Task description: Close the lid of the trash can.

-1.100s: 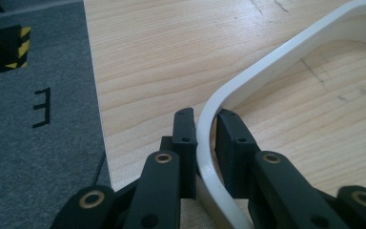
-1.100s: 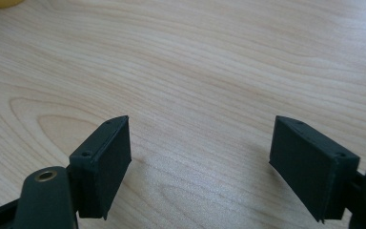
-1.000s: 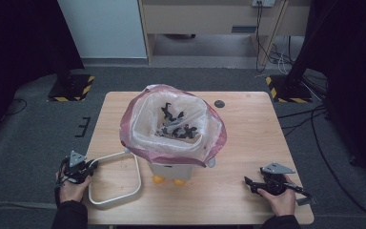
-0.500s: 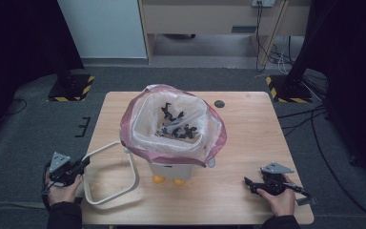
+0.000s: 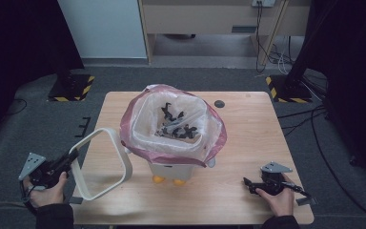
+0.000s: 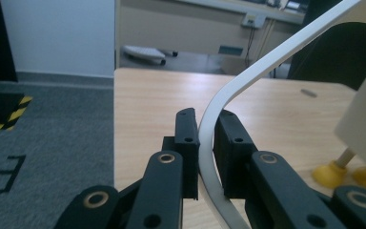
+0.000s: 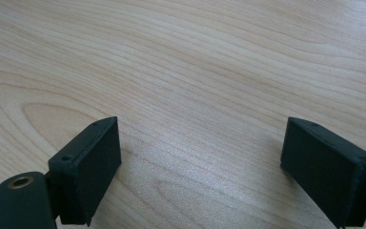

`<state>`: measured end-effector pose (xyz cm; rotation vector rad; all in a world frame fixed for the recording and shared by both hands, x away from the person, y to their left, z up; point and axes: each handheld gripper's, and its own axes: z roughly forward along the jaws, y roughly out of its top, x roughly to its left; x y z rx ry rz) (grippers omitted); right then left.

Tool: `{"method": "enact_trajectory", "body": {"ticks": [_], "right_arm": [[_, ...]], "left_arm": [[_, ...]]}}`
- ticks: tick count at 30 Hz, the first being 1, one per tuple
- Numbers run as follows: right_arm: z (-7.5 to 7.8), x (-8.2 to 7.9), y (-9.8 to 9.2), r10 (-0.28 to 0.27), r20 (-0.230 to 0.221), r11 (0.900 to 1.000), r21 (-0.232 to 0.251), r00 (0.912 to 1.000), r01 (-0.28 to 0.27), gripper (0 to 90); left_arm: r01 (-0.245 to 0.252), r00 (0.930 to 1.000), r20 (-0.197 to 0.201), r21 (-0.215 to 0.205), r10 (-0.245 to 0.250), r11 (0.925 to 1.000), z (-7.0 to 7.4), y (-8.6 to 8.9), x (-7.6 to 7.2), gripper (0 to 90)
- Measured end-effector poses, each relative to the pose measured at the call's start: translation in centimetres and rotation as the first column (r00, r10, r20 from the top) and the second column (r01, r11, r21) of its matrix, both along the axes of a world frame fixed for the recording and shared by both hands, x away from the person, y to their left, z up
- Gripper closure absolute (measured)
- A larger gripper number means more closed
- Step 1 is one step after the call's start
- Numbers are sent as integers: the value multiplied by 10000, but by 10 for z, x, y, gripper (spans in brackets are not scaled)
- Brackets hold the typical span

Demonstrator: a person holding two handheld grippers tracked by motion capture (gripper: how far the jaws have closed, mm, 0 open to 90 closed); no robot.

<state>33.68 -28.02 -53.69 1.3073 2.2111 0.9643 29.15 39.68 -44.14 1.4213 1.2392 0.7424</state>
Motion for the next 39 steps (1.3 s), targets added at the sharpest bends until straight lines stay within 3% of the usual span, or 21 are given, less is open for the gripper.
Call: {"method": "enact_trajectory", "body": {"ticks": [2, 5, 9, 13, 24, 29, 39], "right_arm": [[0, 0, 0, 49, 3, 10000, -15, 10000, -49, 120], [0, 0, 0, 84, -1, 10000, -47, 10000, -84, 114], [0, 1, 0, 111, 22, 9999, -95, 9999, -111, 109], [0, 1, 1, 98, -51, 9999, -50, 9999, -98, 102], [0, 1, 1, 158, -96, 9998, -72, 9998, -159, 83], [0, 1, 2, 148, -106, 9999, -60, 9998, -148, 79], [-1, 2, 3, 255, -195, 9996, -110, 9995, -257, 46]], "left_arm": [[-3, 9999, 110, 77, 2, 10000, 3, 2, -2, 800], [214, 9990, 397, -252, -204, 9995, 6, 6, -5, 807], [227, 9976, 656, -339, -204, 9992, 12, 11, -10, 806], [286, 9952, 959, -807, -208, 9963, 19, 12, -13, 806], [470, 9849, 1723, -1643, -182, 9853, 58, -4, -24, 806], [760, 9758, 2146, -1548, -416, 9850, 81, -20, -24, 807], [1310, 9638, 2484, -1258, -966, 9834, 125, -50, 4, 806]]}}
